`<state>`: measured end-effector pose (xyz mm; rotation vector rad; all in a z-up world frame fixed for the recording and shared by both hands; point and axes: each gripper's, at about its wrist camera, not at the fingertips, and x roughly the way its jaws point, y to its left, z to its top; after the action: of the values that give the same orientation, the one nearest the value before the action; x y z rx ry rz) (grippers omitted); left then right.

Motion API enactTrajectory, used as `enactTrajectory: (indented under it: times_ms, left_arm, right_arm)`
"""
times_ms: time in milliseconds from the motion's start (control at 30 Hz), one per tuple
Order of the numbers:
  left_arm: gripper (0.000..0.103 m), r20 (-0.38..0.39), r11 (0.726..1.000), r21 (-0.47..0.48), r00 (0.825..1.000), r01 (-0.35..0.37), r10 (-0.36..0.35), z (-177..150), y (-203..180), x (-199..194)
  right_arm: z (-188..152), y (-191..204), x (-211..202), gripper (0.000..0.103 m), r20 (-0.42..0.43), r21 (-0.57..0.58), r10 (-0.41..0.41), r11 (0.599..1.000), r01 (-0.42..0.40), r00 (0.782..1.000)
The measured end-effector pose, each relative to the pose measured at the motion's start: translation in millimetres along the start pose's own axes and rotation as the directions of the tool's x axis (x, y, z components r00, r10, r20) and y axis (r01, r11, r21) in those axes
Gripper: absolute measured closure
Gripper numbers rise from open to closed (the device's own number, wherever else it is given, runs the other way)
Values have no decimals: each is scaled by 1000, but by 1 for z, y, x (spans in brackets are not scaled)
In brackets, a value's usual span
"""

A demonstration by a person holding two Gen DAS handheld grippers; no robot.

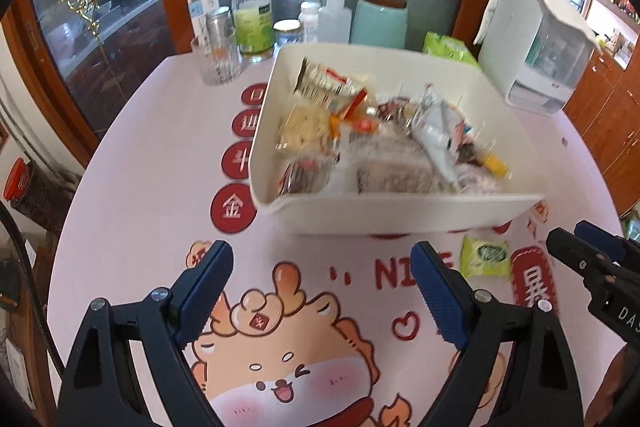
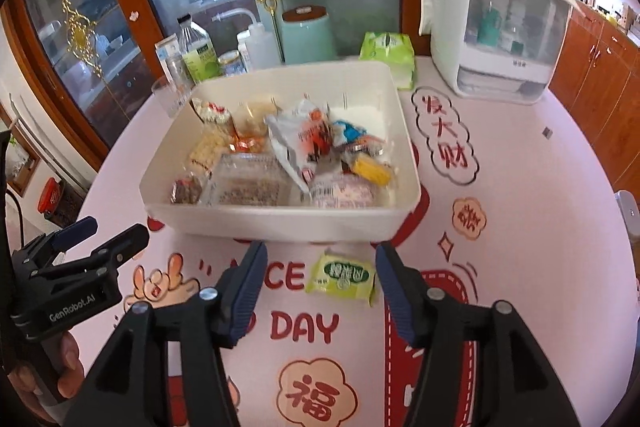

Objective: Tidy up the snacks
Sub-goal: 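Move the right gripper to the green packet on the table, then grasp the green packet with the right gripper and lift it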

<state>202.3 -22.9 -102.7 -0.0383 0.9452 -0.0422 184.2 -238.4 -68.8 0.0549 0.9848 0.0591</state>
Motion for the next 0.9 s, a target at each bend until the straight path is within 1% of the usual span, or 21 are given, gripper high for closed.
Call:
enactTrajectory:
  times_ms: [167, 267, 367, 433, 600, 800, 900]
  left_arm:
    - [13, -45, 1000, -8, 999, -18, 18, -15, 6, 21]
    - [13, -62, 1000, -13, 998, -24, 23, -21, 9, 31]
    - [13, -80, 999, -23, 997, -26, 24, -25, 11, 40]
    - [13, -90, 999, -26, 996, -26, 24, -26, 12, 46]
    - [13, -103, 999, -30, 995, -23, 20, -26, 10, 56]
    - [13, -123, 1000, -26, 992, -10, 7, -26, 4, 66]
    - [13, -129, 1000, -21, 992, -4, 2, -27, 1, 70]
  right_arm:
    - [-13, -4, 24, 43, -42, 6, -14, 1000, 14, 999]
    - [-21, -7, 42, 39, -71, 10, -24, 1000, 25, 997]
    - [-29, -10, 62, 38, -109, 30, -9, 999, 12, 994]
    - [-33, -9, 74, 34, -123, 26, -9, 1000, 12, 992]
    - [-32, -8, 100, 29, -138, 25, -50, 998, 54, 989]
    - [-30, -9, 121, 28, -158, 61, -108, 991, 119, 982]
    - [-28, -6, 123, 28, -141, 72, -124, 988, 135, 982]
